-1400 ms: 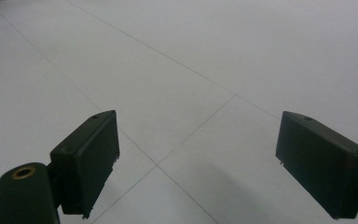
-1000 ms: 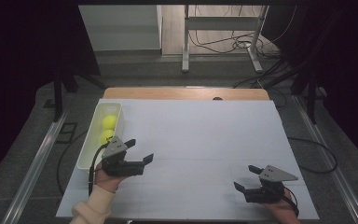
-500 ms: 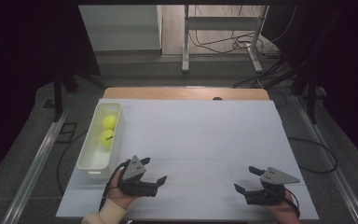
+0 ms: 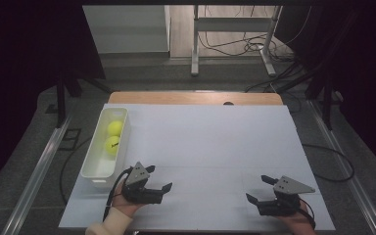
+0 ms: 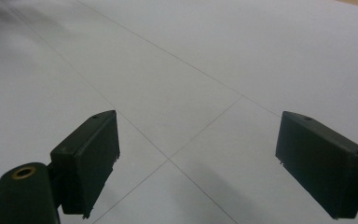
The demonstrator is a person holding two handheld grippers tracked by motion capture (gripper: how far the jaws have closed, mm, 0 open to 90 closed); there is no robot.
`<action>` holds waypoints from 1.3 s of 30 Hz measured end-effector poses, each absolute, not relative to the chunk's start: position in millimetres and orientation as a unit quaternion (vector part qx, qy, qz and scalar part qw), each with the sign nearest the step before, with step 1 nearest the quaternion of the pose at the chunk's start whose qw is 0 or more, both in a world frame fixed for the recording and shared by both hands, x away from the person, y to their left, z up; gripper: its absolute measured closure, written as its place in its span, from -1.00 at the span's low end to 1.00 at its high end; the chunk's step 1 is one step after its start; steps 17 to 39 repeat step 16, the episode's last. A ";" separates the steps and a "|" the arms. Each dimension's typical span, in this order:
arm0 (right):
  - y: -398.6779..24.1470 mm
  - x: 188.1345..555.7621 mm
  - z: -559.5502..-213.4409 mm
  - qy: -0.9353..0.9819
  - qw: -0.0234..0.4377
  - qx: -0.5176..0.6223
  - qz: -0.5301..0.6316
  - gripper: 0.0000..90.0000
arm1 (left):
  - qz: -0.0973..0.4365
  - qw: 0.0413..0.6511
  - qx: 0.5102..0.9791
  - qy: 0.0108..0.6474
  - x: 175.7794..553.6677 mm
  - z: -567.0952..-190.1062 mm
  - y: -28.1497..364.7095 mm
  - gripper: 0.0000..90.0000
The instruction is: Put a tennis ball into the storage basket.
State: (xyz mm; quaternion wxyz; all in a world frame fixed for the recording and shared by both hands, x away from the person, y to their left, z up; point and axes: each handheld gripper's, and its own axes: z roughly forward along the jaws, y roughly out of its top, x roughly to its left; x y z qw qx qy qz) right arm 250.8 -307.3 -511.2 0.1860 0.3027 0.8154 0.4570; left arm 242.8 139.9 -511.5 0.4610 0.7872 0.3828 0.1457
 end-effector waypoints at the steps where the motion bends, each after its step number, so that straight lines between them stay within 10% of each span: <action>1: -307.3 250.7 -511.3 0.816 0.186 0.303 0.457 -0.69 | 0.146 0.461 0.787 0.384 243.2 -511.5 140.7 -0.72; 39: -307.9 249.9 -511.0 0.814 0.186 0.304 0.458 -0.69 | 0.144 0.460 0.787 0.385 245.8 -512.5 142.2 -0.72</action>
